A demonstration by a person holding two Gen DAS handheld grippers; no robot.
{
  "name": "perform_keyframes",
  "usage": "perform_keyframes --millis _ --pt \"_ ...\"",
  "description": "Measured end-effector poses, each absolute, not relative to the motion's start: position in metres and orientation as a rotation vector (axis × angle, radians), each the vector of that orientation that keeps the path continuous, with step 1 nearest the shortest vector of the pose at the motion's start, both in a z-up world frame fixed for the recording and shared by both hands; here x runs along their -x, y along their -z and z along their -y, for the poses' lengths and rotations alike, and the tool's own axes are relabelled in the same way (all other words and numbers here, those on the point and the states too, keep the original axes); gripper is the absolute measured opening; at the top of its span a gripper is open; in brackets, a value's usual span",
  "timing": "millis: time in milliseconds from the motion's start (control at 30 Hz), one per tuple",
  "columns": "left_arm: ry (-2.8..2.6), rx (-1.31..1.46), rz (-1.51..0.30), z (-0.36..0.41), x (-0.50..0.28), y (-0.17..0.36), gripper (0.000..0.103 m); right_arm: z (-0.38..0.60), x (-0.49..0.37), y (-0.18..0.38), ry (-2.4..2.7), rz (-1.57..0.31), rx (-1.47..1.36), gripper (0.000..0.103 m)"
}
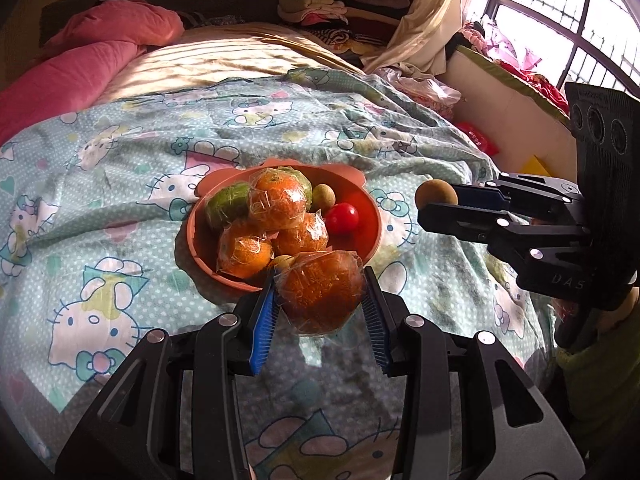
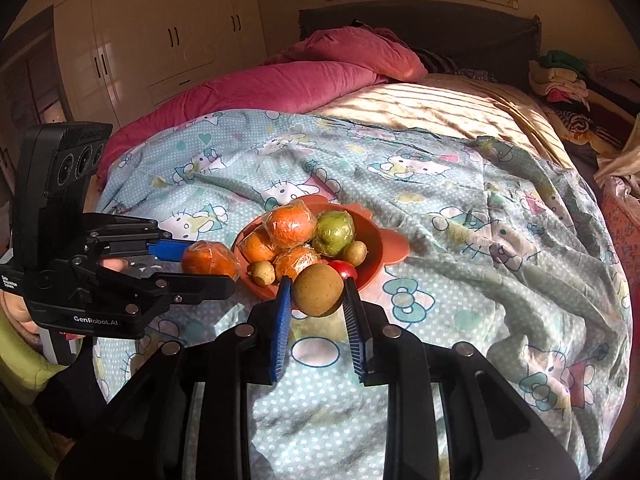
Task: Organize fruits
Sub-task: 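Carry both held fruits over the orange plate and lower them in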
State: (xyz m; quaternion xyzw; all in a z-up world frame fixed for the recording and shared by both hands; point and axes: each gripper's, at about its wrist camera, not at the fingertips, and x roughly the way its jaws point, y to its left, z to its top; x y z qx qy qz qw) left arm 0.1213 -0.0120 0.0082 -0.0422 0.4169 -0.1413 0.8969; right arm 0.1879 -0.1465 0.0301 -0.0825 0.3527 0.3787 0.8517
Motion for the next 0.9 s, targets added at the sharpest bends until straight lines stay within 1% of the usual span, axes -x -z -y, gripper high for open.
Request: perform_keyframes --millis 433,900 --pt "0.303 0.063 -0.881 0.025 -0.145 -0.003 0.032 0.148 -0.217 -0.041 -0.790 -0.736 0.176 0.025" --pt "0.318 0.061 -0.902 0.034 -0.158 0.009 0.032 0.130 -0.245 -0.022 -0.812 -0.793 0.219 0.025"
